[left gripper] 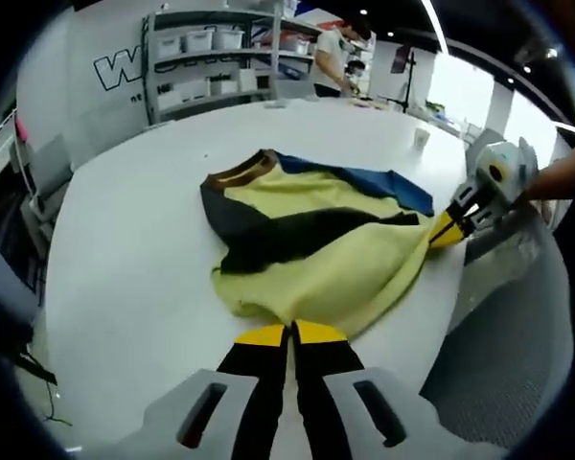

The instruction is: Fold the garment on the visible template until the final outline fits inside the template.

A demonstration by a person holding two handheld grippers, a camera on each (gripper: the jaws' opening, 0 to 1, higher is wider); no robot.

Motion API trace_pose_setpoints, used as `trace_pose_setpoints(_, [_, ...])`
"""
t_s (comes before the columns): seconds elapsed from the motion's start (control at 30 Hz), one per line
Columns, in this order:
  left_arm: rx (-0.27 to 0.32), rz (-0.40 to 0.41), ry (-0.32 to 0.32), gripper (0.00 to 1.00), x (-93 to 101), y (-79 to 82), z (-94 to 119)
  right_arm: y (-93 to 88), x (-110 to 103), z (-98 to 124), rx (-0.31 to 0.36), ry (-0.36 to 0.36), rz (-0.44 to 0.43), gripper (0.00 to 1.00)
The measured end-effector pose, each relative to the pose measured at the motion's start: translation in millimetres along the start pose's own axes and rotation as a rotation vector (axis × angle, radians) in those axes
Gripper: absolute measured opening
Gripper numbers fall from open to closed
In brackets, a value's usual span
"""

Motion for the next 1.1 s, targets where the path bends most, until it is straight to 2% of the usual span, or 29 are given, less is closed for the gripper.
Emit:
trace_pose_setpoints(0.2, [-0.069, 0.053, -0.003, 0.03, 1.7, -21.6, 5, -7.1, -13, 0, -0.023, 0.066, 0.003, 0.0])
trace_pose_setpoints(0.33, [-0.088, 0.085, -0.007, 0.02, 3.3, -36.0, 4, -13.2, -17, 0, -0.034, 0.098, -0.011, 0.0])
trace_pose_setpoints(0.4, [-0.13, 0.092, 0.009, 0.02, 1.8, -45.6, 3, -18.7, -19, -2, -0.056, 0.115, -0.012, 0.0])
trace_pose_setpoints(0.5, [-0.119, 0.125, 0.0, 0.02, 4.9, -50.2, 3, -23.9, -22, -2, -0.072, 0.132, -0.01, 0.0])
trace_pose_setpoints(0.6, [-0.137, 0.131, -0.003, 0.02, 8.2, -56.6, 0, -28.4, -25, -2, -0.086, 0.157, -0.039, 0.0])
trace_pose_setpoints(0.77, [-0.121, 0.128, -0.018, 0.03, 12.6, -56.3, -2, -33.3, -26, -2, -0.112, 0.17, -0.047, 0.0])
trace_pose_setpoints(0.9, [-0.113, 0.136, -0.043, 0.11, 17.0, -54.9, -2, -33.8, -26, -2, -0.116, 0.174, -0.054, 0.0])
trace_pose_setpoints(1.1, [-0.092, 0.127, -0.06, 0.18, 19.6, -52.2, 3, -30.9, -21, 5, -0.096, 0.156, -0.004, 0.0])
Point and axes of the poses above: the point that each gripper's makers call its tool centre point, and the gripper's own axes: z roughly backward along the fingers, x roughly to its right, y roughly out of its top, the point moved 8 cm from there along z, roughly backward along the fingers, and after that the axes turned 6 degrees about -z, right-handed, at the moved point
